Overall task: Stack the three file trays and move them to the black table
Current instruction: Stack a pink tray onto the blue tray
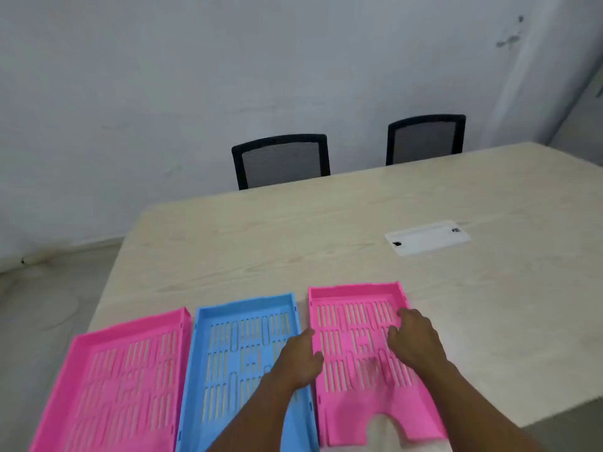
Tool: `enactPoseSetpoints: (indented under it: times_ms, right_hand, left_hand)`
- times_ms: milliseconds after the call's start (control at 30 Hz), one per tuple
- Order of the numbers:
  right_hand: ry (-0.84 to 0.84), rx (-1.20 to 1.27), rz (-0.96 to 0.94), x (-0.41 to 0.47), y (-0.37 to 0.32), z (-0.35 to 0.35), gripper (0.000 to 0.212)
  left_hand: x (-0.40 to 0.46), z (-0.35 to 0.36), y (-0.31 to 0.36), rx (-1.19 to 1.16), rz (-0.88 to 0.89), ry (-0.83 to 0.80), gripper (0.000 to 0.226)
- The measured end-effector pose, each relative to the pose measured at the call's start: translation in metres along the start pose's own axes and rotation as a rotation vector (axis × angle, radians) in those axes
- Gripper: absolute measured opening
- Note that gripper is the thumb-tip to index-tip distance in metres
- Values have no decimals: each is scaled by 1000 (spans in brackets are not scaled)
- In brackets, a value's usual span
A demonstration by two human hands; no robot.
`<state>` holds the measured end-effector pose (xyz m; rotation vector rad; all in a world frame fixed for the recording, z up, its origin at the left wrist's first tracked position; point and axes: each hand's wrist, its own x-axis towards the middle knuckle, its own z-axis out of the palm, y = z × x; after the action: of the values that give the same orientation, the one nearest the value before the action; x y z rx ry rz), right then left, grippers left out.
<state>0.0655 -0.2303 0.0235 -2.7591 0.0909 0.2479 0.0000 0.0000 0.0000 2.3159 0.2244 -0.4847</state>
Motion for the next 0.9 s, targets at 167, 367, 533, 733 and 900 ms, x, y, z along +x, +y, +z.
enactPoseSetpoints:
  times_ms: [167, 367, 533, 733, 900]
  right_hand:
    - [15, 104, 164, -13, 28, 25, 54]
    - [13, 143, 257, -20, 44, 45, 53]
    - [7, 188, 503, -20, 55, 46, 39]
    - [192, 217, 443, -11, 56, 29, 21]
    - [226, 330, 378, -4, 23, 12, 14]
  left_hand:
    - [22, 30, -17, -72, -67, -40, 76]
    - [11, 35, 7, -124, -156, -50, 81]
    - [8, 40, 12, -144, -211, -48, 69]
    - [28, 47, -16, -241, -108, 47, 79]
    - [12, 4, -8, -412, -63, 226, 67]
